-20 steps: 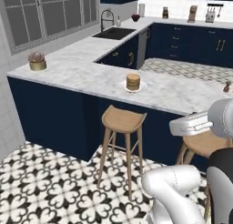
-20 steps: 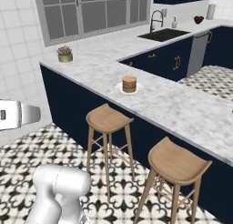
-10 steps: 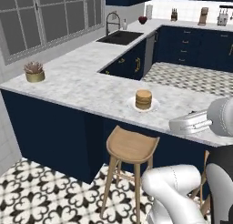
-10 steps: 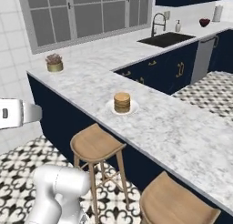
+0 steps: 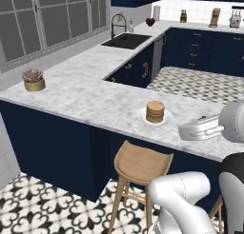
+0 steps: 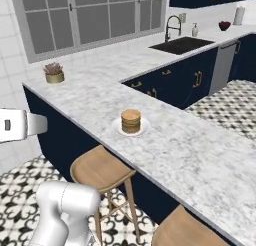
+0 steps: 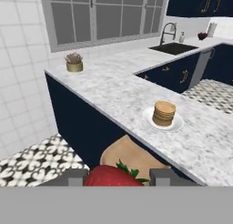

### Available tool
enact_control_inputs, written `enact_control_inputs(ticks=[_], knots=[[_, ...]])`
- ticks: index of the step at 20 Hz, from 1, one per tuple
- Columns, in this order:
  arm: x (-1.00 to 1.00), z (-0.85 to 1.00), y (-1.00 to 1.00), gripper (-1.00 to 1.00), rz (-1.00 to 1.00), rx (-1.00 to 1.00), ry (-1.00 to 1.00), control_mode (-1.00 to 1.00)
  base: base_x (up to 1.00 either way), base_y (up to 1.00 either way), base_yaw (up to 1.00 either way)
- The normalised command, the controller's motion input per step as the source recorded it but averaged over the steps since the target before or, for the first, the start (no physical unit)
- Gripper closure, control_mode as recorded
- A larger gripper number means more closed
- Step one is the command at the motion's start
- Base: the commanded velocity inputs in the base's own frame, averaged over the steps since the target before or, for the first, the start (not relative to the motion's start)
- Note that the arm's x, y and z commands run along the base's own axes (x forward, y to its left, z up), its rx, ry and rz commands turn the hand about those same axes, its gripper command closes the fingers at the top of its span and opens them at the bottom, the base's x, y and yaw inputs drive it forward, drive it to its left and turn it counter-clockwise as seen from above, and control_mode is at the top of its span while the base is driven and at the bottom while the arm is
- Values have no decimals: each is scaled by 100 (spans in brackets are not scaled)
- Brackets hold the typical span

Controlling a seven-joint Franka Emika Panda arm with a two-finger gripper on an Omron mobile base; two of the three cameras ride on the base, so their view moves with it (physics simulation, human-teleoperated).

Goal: Take the strawberry from the fridge and place it on top of the pancake, located on the dining counter.

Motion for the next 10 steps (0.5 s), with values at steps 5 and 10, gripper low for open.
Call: enact_control_inputs(ticks=[5,10], knots=[[0,0,0,100,0,0,0,100,100,-5,-43],[0,0,0,100,0,0,0,100,100,2,-47]])
